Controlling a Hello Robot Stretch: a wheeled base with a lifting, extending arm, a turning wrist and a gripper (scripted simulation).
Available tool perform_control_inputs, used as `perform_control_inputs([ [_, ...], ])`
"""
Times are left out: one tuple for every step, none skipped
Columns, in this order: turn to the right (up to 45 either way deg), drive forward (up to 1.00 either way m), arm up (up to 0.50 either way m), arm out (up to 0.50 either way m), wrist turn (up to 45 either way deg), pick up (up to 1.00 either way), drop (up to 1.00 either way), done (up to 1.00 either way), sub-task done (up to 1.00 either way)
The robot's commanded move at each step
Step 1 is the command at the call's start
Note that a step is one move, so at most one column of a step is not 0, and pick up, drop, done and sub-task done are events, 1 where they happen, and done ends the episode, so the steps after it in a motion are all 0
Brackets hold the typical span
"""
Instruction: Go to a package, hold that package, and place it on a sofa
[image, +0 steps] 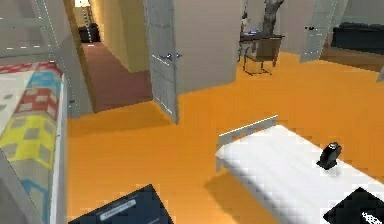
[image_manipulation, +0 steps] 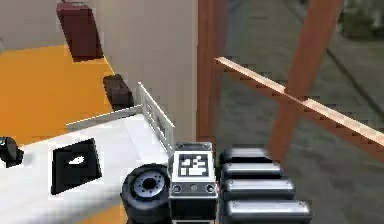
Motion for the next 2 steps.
perform_control_inputs([
  [0.0,0.65,0.0,0.0,0.0,0.0,0.0,0.0,0.0],
  [-21.0,0.0,0.0,0.0,0.0,0.0,0.0,0.0,0.0],
])
